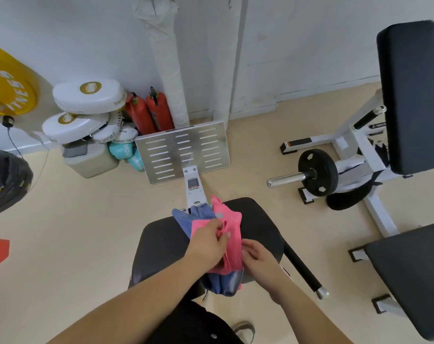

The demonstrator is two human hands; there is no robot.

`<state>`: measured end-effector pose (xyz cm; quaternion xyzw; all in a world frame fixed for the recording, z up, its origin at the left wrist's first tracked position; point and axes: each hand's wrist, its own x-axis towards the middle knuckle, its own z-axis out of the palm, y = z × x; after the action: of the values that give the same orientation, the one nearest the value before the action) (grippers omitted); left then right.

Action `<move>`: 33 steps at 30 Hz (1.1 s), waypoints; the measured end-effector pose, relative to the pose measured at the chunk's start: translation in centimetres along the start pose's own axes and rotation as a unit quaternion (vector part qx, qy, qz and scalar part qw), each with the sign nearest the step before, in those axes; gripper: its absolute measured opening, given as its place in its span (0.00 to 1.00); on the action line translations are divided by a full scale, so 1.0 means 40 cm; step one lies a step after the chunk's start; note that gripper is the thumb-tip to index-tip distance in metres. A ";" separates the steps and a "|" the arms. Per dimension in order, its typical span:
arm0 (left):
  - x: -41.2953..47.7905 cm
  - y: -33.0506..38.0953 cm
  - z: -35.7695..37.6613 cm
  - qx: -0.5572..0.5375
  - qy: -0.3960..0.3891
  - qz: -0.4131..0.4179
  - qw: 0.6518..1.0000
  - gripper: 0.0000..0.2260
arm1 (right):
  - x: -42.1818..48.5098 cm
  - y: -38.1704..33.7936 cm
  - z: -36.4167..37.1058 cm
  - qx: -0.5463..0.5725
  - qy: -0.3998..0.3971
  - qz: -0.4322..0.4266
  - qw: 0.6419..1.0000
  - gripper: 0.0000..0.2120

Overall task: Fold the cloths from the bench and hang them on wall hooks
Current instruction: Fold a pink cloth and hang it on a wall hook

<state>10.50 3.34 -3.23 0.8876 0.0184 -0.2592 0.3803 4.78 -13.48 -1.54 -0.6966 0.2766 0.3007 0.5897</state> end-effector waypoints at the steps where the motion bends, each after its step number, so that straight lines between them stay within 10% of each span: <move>1: 0.012 -0.007 0.020 0.008 -0.012 -0.005 1.000 0.18 | 0.000 0.005 -0.001 -0.001 -0.003 0.003 1.000 0.10; 7: 0.030 -0.047 0.026 -0.006 -0.064 -0.023 0.998 0.16 | 0.026 0.006 0.005 -0.010 0.014 0.014 1.000 0.11; 10: 0.022 -0.101 -0.028 0.004 0.044 -0.083 0.996 0.12 | 0.059 0.011 0.015 -0.090 0.068 -0.006 0.994 0.16; 19: 0.031 -0.129 -0.046 -0.130 -0.002 -0.201 0.971 0.08 | 0.109 -0.016 0.078 -0.563 -0.020 -0.103 0.820 0.31; 23: 0.016 -0.076 -0.046 -0.093 -0.018 -0.128 0.987 0.12 | 0.116 -0.019 0.099 -0.536 0.010 -0.097 0.838 0.30; 28: 0.002 -0.001 -0.009 -0.051 -0.071 -0.051 0.995 0.07 | 0.103 -0.019 0.042 -0.270 0.039 -0.054 0.960 0.21; 33: 0.022 -0.023 0.038 -0.024 -0.085 -0.034 0.996 0.16 | 0.068 0.010 -0.006 -0.204 0.060 -0.005 0.977 0.21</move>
<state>10.38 2.79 -5.14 0.8518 0.0224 -0.3458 0.3929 6.30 -13.88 -3.80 -0.8204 0.2409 0.3055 0.4191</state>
